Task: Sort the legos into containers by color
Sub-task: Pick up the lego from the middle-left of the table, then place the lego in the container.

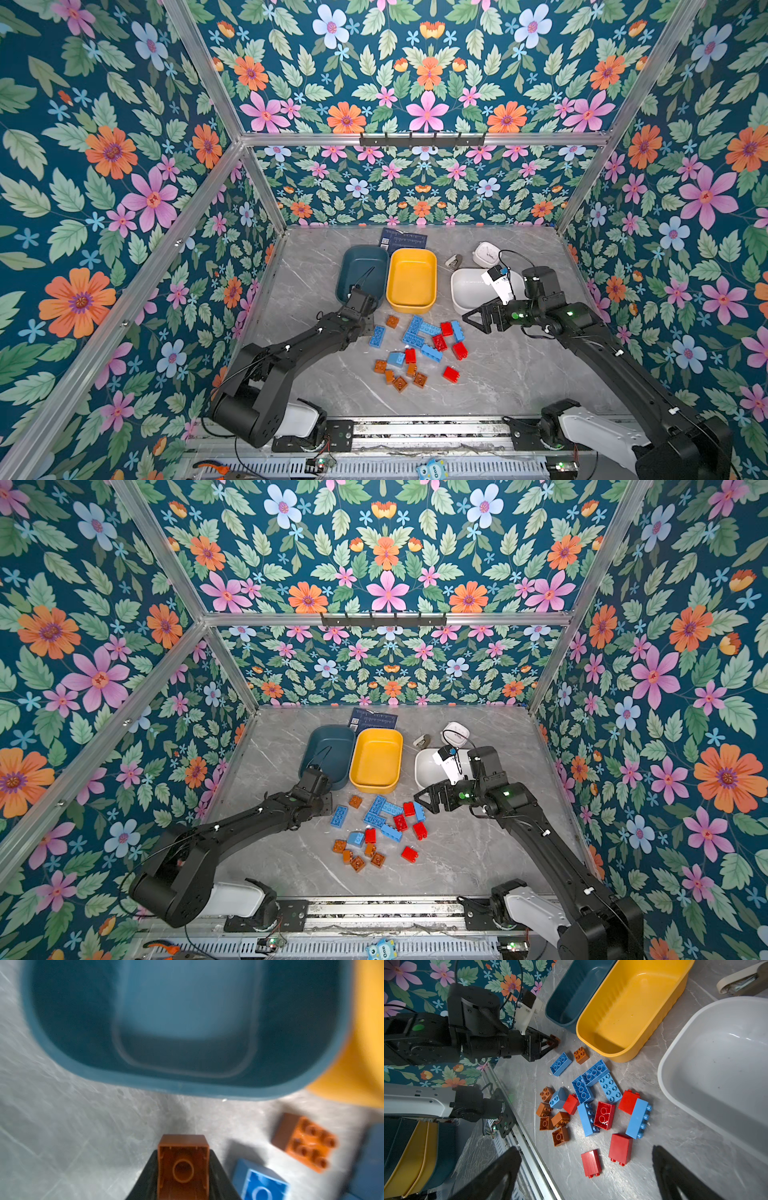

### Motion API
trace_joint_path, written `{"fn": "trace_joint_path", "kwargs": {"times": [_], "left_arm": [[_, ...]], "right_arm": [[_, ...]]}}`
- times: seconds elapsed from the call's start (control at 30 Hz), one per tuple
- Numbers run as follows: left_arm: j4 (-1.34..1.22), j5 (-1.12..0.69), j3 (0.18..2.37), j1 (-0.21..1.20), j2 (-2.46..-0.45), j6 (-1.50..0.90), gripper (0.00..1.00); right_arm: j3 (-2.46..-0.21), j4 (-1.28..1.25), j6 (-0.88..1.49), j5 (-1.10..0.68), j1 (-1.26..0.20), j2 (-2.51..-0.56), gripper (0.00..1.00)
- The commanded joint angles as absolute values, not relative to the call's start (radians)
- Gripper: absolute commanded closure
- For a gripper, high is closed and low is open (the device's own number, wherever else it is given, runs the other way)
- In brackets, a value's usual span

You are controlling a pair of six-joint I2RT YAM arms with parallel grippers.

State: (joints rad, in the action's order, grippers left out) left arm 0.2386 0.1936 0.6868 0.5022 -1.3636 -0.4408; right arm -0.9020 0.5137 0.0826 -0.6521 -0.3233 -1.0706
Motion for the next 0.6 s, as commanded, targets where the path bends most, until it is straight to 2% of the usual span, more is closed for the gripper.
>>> {"fn": "trace_joint_path", "kwargs": {"times": [0.0,0.2,0.57], "left_arm": [[0.374,0.21,0.739,0.505,-1.304,-0.439,0.69],[0.449,0.227,0.892,0.484,-1.272,-0.362,0.69],[0.322,0.16,1.219,0.343,-1.68,-0.204,0.69]], "right_arm": [[-0.916,0.511,0.079,-0.68,-0.324,-1.071,0.01],[-0.938,0.478,0.094,-0.717,-0.325,-1.087,0.01],[-0.942,0.442,0.112,-0.714,-0.325,-1.115,0.01]]}}
